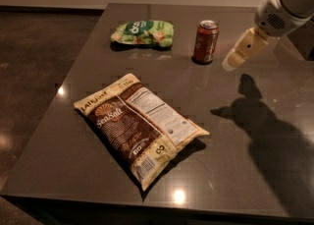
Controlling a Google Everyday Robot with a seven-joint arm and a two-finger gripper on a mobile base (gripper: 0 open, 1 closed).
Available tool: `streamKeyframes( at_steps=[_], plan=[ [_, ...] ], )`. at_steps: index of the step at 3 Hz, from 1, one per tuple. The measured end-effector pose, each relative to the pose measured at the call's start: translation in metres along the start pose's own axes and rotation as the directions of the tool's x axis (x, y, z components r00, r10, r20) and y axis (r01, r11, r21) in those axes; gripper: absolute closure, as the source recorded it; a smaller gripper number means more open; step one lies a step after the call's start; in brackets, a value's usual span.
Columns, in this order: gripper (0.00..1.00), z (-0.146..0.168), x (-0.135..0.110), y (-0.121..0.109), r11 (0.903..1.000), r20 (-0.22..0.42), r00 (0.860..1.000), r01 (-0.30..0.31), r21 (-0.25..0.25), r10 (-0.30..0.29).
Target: Knock coke can over
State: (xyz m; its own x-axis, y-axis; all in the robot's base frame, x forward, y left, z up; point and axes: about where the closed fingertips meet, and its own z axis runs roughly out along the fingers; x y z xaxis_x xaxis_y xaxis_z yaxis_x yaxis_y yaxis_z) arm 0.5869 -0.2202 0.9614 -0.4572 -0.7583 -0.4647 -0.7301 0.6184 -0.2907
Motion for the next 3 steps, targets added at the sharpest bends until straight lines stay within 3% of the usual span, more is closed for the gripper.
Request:
streamKeyframes(
  at_steps=[1, 3],
  plan=[
    [0.0, 0.022, -0.017, -0.022, 0.9982, 0.028, 0.998, -0.06, 0.003, 0.06],
    [0.0, 0.07, -0.043, -0.053, 0.9855, 0.077, 0.983, -0.168, 0.022, 0.166]
  ],
)
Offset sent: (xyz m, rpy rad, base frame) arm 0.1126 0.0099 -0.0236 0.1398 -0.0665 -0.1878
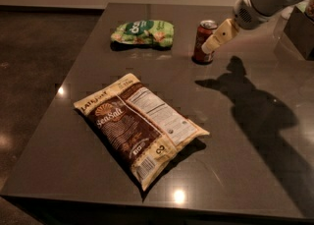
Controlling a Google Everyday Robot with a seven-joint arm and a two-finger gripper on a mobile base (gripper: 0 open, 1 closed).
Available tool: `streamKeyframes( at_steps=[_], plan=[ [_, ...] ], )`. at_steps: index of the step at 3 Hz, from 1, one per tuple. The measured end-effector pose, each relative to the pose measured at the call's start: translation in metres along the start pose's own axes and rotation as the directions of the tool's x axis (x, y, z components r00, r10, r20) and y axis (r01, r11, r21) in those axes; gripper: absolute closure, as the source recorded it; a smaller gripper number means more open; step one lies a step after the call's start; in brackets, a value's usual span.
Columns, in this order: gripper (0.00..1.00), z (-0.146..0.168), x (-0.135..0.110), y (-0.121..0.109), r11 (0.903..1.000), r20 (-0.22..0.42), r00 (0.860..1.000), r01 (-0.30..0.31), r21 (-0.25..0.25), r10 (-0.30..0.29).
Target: Knock coke can over
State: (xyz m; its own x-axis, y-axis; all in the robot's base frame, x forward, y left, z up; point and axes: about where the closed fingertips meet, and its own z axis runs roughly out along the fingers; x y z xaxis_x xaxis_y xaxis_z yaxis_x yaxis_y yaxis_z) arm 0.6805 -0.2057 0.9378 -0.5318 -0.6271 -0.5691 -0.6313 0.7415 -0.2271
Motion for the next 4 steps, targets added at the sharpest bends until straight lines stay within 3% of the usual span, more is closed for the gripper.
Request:
streamKeyframes(
  at_steps=[2, 3, 4],
  plan=[
    [0.0, 0.041, -0.024, 0.001, 0.998, 0.044, 0.998, -0.047, -0.041, 0.049],
    [0.15, 0.053, -0.031, 0.006, 0.9961, 0.056, 0.997, -0.057, -0.067, 0.061],
    [0.39, 0.056, -0.036, 0.01, 0.9934, 0.078, 0.994, -0.067, -0.093, 0.074]
  ],
)
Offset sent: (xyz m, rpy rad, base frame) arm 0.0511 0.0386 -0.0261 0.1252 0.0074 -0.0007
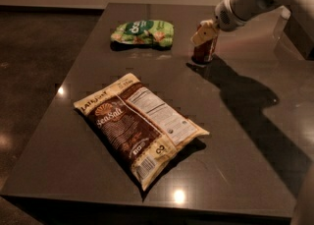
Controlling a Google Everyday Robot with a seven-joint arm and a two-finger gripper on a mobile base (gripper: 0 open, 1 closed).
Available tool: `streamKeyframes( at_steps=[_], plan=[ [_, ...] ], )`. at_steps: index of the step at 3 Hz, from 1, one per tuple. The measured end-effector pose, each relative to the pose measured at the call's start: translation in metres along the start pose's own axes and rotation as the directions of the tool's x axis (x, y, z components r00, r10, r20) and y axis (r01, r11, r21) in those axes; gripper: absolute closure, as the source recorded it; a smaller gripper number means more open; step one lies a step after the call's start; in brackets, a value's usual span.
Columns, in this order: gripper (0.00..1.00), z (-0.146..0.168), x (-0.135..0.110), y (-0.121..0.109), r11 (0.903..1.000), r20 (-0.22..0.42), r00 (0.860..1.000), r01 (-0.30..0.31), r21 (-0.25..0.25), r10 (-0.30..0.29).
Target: Knock coke can over
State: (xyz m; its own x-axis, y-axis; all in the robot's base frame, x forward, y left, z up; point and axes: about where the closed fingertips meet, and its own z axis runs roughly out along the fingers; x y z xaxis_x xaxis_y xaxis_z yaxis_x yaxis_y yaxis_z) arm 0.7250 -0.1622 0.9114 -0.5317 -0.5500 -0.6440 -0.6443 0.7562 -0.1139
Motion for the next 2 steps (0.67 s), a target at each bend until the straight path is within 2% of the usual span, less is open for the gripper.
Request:
streamKeyframes(
  at_steps=[1, 2],
  plan=[
    [0.62, -0.009, -0.007, 0.01, 0.9993, 0.034, 0.999, 0.008, -0.036, -0.007],
    [0.85, -0.031, -0.015, 0.027, 0.9953, 0.02, 0.997, 0.082, -0.052, -0.081]
  ],
)
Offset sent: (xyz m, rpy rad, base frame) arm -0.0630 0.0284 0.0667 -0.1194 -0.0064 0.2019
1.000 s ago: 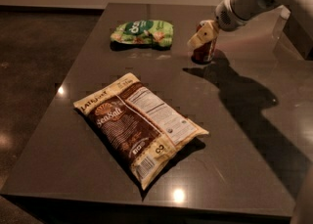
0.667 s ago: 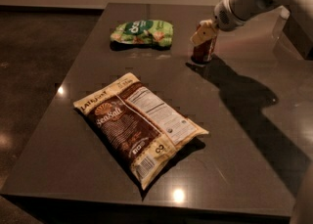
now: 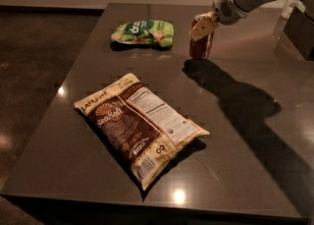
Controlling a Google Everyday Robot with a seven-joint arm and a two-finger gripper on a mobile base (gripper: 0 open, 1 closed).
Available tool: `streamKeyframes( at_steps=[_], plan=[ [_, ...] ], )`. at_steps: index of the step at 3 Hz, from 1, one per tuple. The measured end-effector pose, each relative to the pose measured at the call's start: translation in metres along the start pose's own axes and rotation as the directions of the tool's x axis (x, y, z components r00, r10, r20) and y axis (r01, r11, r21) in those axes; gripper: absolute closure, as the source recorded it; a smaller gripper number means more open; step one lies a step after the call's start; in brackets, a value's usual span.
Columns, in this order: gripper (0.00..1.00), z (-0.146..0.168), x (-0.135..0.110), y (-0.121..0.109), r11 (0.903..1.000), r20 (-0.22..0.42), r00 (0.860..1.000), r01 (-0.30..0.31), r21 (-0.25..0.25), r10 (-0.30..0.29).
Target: Knock coke can over
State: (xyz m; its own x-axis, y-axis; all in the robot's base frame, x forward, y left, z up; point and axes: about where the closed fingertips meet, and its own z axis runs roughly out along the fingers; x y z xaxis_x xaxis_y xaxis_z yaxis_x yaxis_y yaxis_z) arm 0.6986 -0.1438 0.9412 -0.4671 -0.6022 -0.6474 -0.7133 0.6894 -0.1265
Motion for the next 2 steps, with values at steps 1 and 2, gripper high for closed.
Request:
streamKeyframes(
  at_steps=[1, 2],
  plan=[
    [1.0, -0.023, -0.01, 0.017, 0.9944, -0.082, 0.991, 0.106, -0.002, -0.106],
    [1.0, -0.031, -0.01, 0.036, 0.9759, -0.214, 0.952, 0.209, -0.064, -0.218]
  ],
)
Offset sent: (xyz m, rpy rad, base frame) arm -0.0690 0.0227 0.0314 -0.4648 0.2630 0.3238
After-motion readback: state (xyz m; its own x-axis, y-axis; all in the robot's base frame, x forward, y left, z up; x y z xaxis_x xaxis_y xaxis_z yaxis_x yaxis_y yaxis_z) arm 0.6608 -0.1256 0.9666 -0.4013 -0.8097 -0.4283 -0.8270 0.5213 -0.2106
